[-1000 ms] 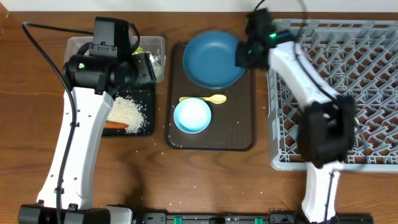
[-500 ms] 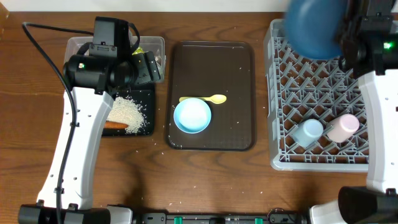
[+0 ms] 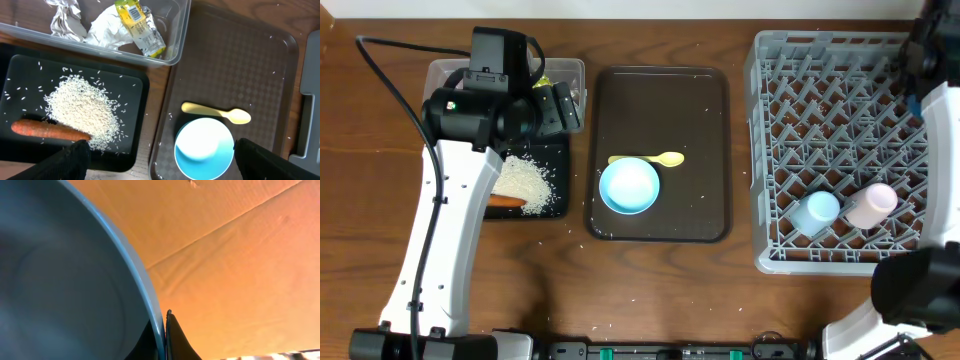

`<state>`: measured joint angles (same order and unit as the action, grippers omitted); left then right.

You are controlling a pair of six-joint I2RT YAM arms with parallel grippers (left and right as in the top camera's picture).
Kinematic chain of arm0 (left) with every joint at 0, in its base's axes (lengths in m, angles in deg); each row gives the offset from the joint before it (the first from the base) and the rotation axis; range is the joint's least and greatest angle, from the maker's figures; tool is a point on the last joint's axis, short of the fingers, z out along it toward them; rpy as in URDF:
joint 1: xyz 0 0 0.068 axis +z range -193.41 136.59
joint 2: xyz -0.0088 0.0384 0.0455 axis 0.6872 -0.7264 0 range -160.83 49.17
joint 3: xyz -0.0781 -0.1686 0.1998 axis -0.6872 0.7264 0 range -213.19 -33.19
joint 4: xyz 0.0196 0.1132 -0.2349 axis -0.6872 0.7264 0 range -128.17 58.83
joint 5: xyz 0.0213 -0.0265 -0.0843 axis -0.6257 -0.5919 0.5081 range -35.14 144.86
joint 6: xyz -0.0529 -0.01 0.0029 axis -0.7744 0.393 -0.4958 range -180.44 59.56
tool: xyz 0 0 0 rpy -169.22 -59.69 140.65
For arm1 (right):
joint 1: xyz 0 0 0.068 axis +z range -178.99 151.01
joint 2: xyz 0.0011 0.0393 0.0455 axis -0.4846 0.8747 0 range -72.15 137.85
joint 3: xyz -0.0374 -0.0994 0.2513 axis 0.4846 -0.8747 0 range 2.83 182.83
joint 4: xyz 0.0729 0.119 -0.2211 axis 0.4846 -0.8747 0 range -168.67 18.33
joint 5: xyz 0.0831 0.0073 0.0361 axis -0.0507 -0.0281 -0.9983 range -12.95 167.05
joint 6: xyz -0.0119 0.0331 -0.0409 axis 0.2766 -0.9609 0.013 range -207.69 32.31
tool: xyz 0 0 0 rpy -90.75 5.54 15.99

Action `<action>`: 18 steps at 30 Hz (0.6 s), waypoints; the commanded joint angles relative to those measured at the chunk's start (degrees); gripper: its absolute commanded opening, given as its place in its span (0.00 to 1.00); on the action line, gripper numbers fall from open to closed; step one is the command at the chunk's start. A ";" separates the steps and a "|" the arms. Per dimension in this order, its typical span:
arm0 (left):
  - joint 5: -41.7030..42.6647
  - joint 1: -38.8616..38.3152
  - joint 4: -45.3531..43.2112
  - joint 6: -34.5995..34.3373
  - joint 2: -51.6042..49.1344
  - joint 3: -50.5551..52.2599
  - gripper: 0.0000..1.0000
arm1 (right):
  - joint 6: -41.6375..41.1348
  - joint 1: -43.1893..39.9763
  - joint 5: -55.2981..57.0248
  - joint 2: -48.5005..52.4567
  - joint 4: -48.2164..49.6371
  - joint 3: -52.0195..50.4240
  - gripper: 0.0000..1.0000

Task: Sort waste into correct bins and load items into the dishwasher rack
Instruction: 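Lift the blue plate with the right gripper and stand it in the rack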

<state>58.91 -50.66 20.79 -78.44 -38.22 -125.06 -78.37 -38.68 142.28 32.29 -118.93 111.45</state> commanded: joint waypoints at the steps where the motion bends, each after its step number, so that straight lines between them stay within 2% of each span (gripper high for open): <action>1: -0.87 -0.07 0.15 0.15 -0.20 -0.24 0.95 | 8.76 -1.70 4.22 3.17 2.25 0.02 0.01; 12: -0.87 -0.07 0.15 0.15 -0.20 -0.24 0.95 | 16.37 -3.37 1.79 13.16 9.55 0.02 0.01; 18: -0.90 -0.07 0.15 0.15 -0.20 -0.24 0.95 | 16.92 -2.73 0.02 16.35 9.75 0.02 0.01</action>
<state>58.89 -50.66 20.76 -78.44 -38.22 -125.06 -63.36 -41.37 143.18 46.56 -108.77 111.43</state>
